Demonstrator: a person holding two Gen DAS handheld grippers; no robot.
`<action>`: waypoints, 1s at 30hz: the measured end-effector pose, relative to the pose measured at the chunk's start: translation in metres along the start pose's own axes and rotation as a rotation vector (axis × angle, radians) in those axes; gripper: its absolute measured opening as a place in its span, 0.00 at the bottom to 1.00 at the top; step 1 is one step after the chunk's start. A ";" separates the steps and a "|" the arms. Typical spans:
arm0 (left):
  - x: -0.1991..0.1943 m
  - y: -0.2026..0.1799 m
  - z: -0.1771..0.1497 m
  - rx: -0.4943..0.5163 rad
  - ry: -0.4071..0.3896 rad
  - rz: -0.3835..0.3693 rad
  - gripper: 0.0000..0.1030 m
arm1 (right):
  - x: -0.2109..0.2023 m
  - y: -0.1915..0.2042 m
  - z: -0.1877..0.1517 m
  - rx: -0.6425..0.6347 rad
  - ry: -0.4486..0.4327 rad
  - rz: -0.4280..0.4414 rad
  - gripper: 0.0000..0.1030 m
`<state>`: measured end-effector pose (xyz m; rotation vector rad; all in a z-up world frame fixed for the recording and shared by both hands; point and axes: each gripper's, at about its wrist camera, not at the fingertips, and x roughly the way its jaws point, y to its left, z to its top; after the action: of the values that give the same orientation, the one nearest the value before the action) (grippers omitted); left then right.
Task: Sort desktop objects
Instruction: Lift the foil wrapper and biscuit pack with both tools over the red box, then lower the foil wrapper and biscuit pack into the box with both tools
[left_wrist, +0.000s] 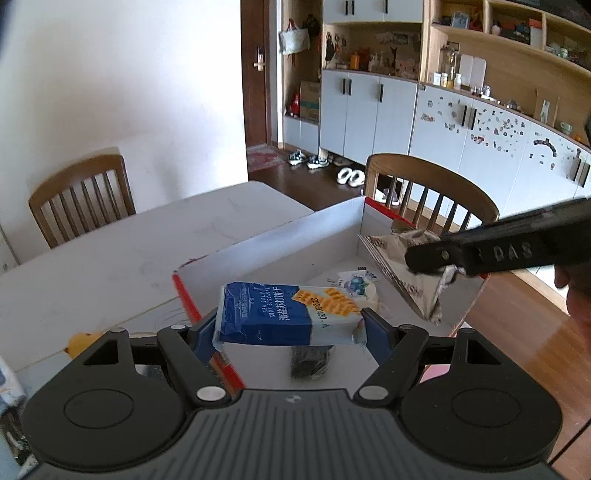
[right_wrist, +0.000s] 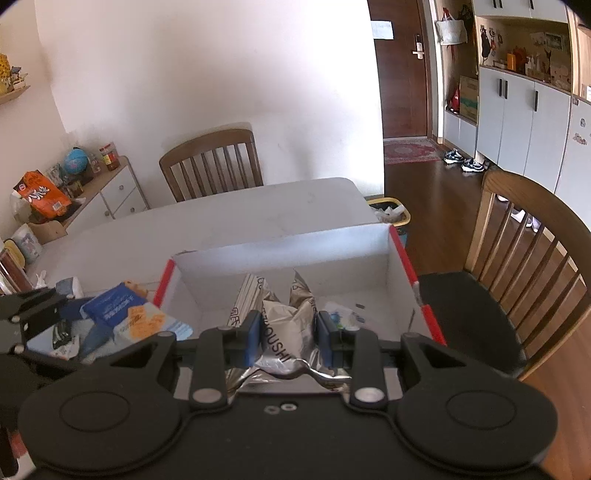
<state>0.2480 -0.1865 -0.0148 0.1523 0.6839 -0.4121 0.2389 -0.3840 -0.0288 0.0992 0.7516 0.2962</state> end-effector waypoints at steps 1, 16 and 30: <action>0.004 0.000 0.002 -0.002 0.008 -0.002 0.75 | 0.001 -0.002 -0.001 -0.002 0.005 0.000 0.30; 0.081 0.007 0.026 -0.054 0.161 -0.011 0.75 | 0.035 -0.021 -0.008 -0.078 0.100 -0.009 0.30; 0.140 0.006 0.034 -0.044 0.292 0.010 0.75 | 0.064 -0.017 -0.011 -0.134 0.231 0.018 0.30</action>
<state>0.3685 -0.2347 -0.0786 0.1763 0.9788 -0.3678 0.2800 -0.3815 -0.0823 -0.0558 0.9575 0.3785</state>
